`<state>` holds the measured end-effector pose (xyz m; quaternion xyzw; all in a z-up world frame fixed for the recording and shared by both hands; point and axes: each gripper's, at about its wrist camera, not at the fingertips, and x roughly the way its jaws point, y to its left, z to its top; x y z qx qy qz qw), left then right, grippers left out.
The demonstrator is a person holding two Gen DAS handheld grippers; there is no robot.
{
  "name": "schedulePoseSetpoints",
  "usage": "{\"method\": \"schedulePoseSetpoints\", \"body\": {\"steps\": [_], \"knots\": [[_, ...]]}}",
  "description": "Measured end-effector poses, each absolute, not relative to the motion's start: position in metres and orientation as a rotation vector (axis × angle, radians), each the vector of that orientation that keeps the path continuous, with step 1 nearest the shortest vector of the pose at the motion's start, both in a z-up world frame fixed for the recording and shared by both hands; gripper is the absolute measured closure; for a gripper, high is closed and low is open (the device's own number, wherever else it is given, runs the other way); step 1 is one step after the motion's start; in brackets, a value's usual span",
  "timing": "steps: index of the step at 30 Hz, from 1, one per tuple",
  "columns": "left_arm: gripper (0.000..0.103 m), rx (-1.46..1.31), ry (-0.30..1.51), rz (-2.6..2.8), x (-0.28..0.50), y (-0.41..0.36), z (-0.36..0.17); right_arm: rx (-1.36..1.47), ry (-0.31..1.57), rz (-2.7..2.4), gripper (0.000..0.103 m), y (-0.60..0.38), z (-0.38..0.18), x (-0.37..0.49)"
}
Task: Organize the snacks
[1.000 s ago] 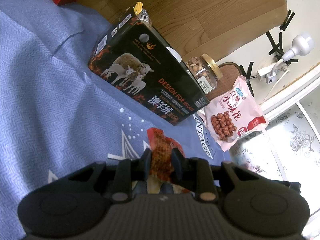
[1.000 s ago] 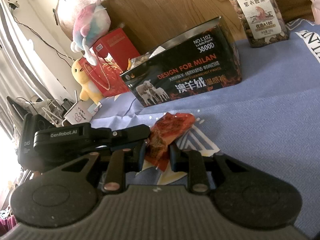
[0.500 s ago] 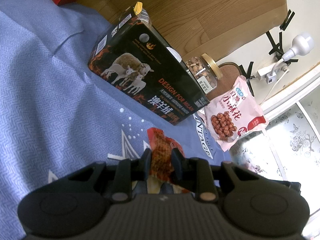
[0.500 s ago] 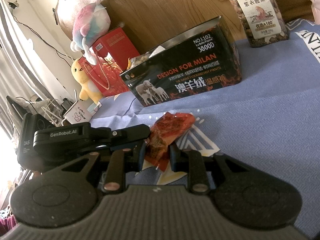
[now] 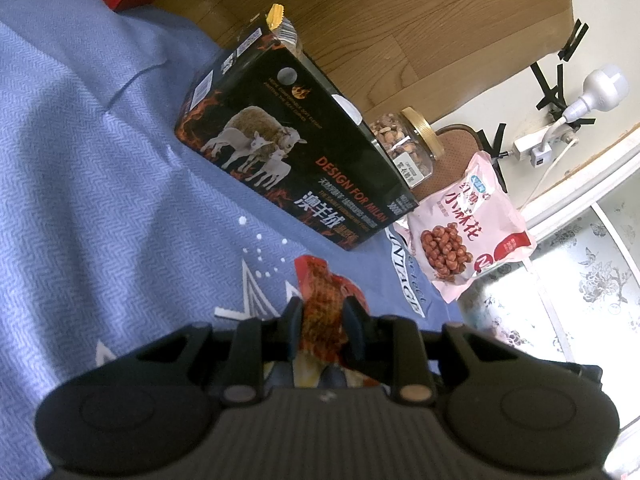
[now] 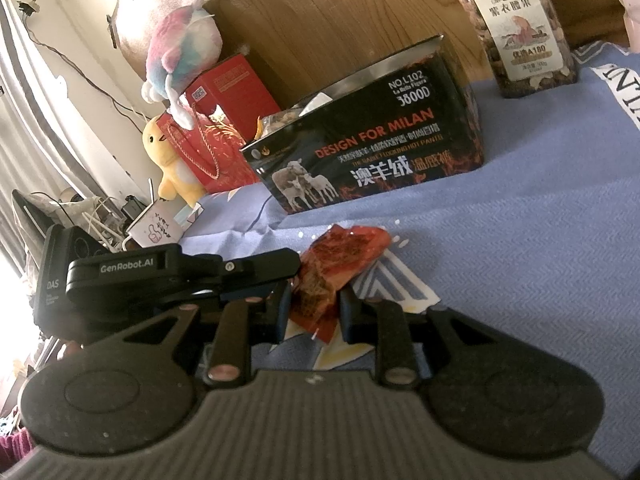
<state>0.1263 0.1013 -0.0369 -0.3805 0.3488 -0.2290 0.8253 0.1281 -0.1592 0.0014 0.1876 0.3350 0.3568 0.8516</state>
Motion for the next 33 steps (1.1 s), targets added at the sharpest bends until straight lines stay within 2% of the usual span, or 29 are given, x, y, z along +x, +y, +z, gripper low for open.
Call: {"method": "schedulePoseSetpoints", "body": {"steps": [33], "knots": [[0.08,-0.809,0.731,-0.496,0.1253,0.1016,-0.0367,0.376,0.677,0.75,0.076,-0.1593,0.0036,0.1247]]}}
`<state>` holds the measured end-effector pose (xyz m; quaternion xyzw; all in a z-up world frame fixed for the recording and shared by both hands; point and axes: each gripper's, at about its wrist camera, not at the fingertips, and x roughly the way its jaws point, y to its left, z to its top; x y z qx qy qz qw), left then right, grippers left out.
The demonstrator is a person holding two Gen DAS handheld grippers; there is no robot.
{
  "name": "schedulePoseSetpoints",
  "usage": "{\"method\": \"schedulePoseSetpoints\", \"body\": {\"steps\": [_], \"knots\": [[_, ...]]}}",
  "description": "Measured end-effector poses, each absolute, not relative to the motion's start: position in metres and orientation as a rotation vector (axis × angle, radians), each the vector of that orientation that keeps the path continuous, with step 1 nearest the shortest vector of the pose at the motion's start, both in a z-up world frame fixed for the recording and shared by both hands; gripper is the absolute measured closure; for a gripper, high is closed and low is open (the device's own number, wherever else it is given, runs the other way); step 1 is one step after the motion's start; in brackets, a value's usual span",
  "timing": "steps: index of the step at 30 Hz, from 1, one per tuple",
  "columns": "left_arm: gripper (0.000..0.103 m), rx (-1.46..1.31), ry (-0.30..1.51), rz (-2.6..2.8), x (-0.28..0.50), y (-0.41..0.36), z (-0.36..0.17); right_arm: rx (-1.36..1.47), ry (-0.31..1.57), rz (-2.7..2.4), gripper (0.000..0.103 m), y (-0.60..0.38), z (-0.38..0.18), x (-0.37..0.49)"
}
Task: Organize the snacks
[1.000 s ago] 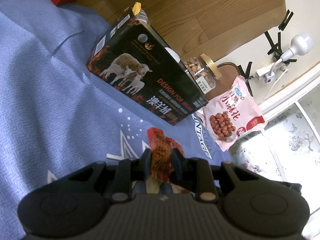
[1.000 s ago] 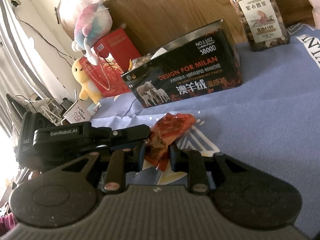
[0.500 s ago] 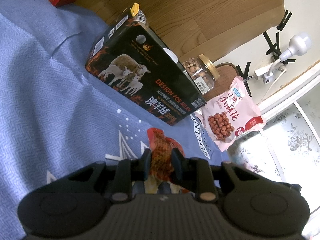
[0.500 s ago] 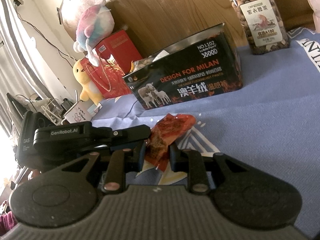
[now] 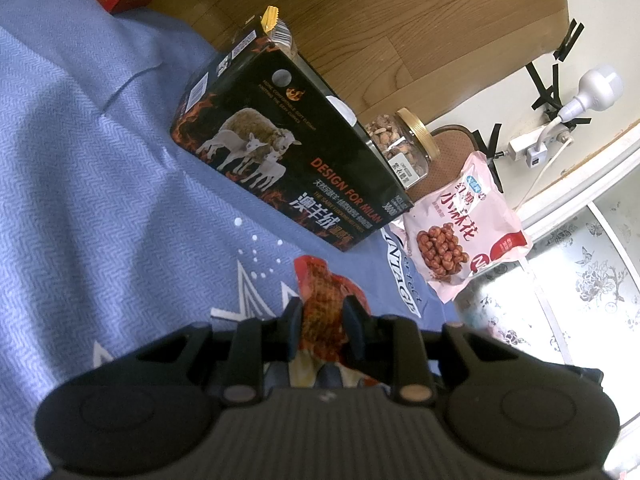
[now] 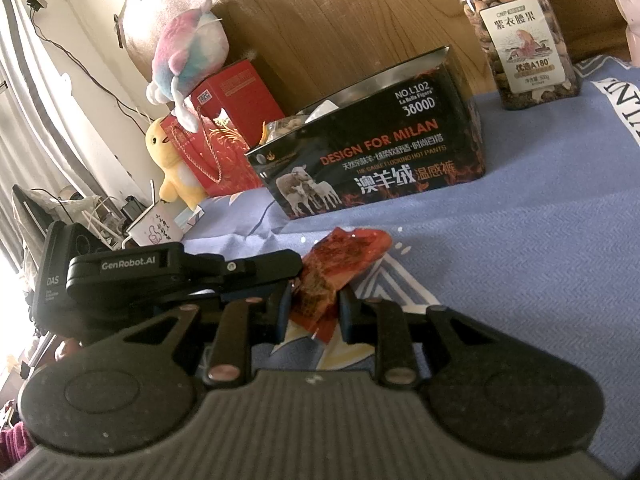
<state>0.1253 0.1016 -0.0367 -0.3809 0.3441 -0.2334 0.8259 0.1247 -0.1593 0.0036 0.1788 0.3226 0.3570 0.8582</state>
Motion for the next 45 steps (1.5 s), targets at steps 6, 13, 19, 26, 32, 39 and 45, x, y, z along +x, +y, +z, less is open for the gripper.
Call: {"method": "schedulePoseSetpoints", "body": {"steps": [6,13,19,26,32,39,45], "knots": [[0.08,-0.807,0.73,-0.497,0.125,0.101,-0.036,0.374,0.675,0.75,0.076,-0.159,0.004,0.124],[0.08,-0.808,0.729,-0.497,0.125,0.101,-0.036,0.374,0.676,0.75,0.076,-0.159,0.004,0.124],[0.08,-0.805,0.727,-0.499,0.125,0.102,-0.036,0.372,0.673,0.75,0.076,-0.16,0.004,0.124],[0.08,-0.802,0.724,-0.501,0.125,0.102,-0.035,0.362,0.665,0.749,0.076,-0.16,0.005,0.124],[0.08,-0.793,0.706,-0.511,0.124,0.102,-0.031,0.358,0.644,0.754,0.076,-0.16,0.007,0.121],[0.08,-0.783,0.657,-0.524,0.122,0.102,-0.008,0.406,0.607,0.779,0.076,-0.164,0.019,0.121],[0.08,-0.692,0.58,-0.55,0.141,0.096,0.042,0.373,0.486,0.786,0.076,-0.164,0.057,0.13]]}}
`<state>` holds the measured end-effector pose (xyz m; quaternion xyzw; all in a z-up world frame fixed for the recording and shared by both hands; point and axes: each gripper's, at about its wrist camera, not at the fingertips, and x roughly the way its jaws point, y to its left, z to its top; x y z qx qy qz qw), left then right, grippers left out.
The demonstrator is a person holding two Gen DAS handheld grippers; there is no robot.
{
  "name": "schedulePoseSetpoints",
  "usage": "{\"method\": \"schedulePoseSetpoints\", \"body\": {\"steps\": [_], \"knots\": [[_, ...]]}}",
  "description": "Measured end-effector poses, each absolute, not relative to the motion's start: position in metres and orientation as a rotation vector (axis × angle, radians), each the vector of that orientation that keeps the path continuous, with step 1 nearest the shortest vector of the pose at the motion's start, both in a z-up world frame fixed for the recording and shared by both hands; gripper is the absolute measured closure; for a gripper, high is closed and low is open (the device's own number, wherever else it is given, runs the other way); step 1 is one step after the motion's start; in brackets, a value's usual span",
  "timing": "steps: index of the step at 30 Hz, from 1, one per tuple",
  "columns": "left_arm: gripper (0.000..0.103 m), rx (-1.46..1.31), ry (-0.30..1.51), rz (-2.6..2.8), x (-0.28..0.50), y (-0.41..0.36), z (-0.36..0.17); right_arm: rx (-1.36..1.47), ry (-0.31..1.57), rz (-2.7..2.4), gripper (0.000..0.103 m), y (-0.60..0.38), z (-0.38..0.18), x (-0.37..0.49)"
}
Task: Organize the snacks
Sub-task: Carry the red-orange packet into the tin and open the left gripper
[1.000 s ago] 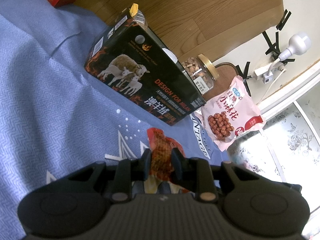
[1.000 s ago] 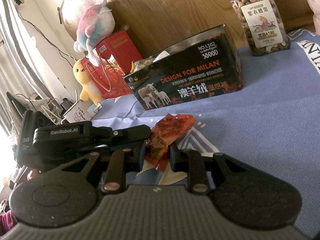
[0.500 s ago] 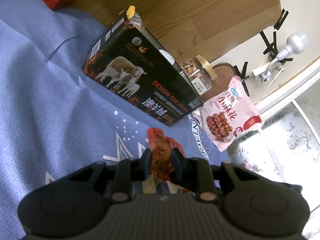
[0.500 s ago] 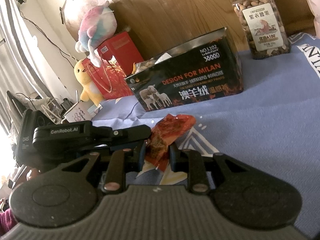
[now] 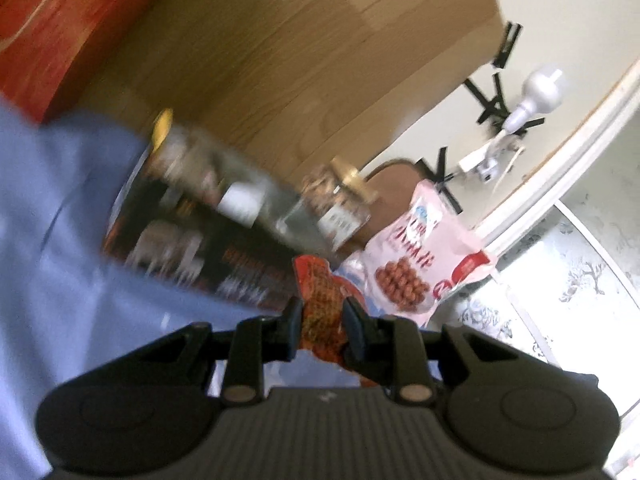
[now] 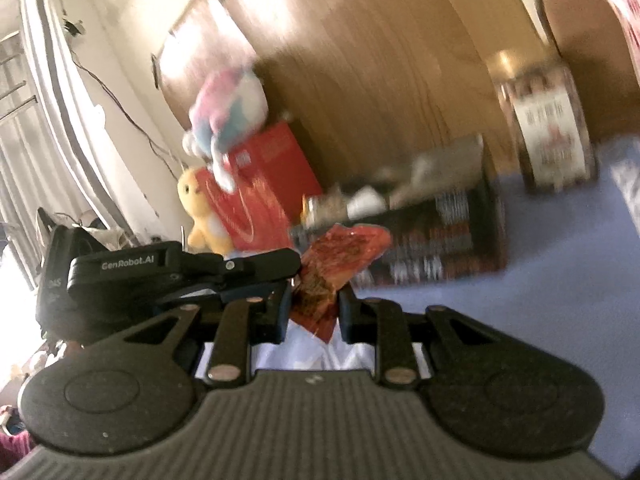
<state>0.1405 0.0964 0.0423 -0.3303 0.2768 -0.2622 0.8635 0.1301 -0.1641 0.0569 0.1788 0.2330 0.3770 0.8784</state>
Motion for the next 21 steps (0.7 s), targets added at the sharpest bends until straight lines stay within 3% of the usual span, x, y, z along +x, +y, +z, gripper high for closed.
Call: {"method": "schedulePoseSetpoints", "body": {"steps": [6,13,14,15,21], "knots": [[0.076,-0.582,0.528,-0.494,0.196,0.089,0.08,0.355,0.421,0.744,0.076,-0.154,0.086,0.181],[0.069,-0.438,0.58,-0.345,0.251,0.07,0.077,0.226,0.448,0.64,0.071,-0.116,0.077,0.239],[0.067,-0.428,0.597,-0.324,0.254,0.068,0.074,0.198,0.461,0.62,0.061,-0.112,0.074,0.243],[0.063,-0.421,0.61,-0.3,0.254,0.068,0.071,0.184,0.464,0.598,0.056,-0.111,0.071,0.244],[0.06,-0.451,0.557,-0.251,0.226,0.075,0.073,0.229,0.409,0.582,0.056,-0.133,0.072,0.218]]}}
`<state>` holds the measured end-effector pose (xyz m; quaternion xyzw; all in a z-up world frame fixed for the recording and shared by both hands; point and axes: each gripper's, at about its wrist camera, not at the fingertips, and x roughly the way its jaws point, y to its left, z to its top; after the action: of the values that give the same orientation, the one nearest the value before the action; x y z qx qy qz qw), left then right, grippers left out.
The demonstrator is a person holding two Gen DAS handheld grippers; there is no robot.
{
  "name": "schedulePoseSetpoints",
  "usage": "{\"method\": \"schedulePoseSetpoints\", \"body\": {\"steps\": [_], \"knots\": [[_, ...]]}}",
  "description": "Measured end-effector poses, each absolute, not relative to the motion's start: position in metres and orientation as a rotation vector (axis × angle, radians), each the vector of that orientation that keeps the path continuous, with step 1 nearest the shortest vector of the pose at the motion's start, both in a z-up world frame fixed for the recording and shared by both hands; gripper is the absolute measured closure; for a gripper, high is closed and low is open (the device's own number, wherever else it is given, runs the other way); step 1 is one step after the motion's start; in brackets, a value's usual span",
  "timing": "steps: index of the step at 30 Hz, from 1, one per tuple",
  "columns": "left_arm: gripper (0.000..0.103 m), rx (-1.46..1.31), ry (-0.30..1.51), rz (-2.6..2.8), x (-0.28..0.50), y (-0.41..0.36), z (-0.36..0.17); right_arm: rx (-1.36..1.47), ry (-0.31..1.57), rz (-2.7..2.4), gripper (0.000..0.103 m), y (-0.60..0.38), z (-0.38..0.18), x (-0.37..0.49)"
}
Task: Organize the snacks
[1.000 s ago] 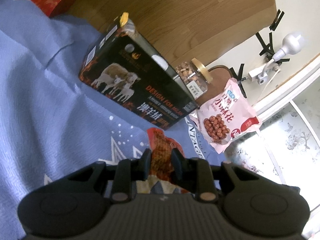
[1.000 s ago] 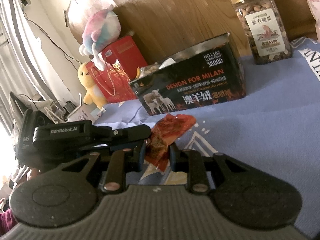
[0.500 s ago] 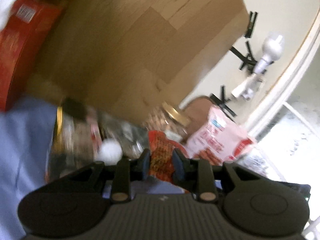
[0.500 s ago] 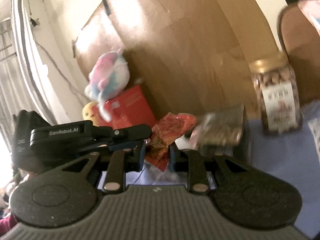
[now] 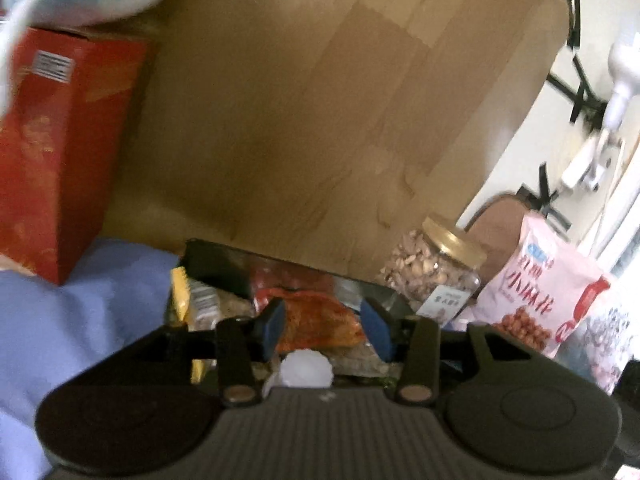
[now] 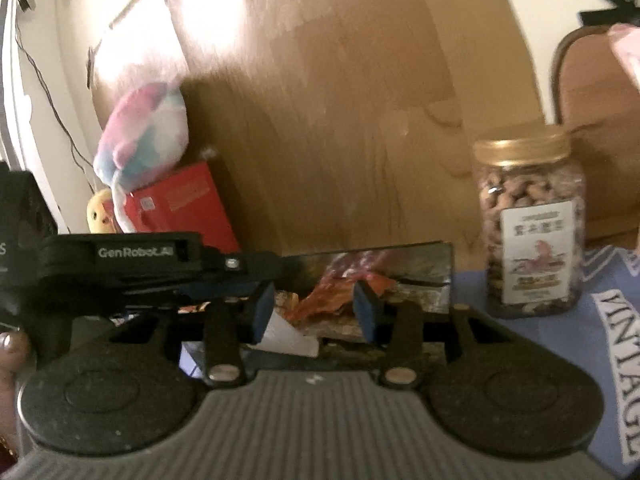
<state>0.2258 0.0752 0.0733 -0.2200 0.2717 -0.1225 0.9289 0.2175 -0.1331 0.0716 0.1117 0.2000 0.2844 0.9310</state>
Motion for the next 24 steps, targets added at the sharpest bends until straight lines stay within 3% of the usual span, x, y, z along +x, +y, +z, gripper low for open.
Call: {"method": "schedulePoseSetpoints", "body": {"steps": [5,11,20,24], "knots": [[0.06,-0.408,0.446,-0.244,0.168,0.063,0.088,0.31,0.374,0.558,0.054,-0.155,0.064,0.177],[0.056,-0.285,0.442,-0.22,0.106,0.042,0.061,0.293,0.397,0.441,0.054,-0.168,0.034,0.127],[0.056,-0.22,0.52,-0.093,0.077,0.04,0.018,0.227,0.386,0.393,0.051,-0.156,0.025,0.094],[0.05,-0.167,0.489,-0.055,0.074,0.034,0.014,0.207,0.387,0.385,0.05,-0.151,0.019,0.089]]}}
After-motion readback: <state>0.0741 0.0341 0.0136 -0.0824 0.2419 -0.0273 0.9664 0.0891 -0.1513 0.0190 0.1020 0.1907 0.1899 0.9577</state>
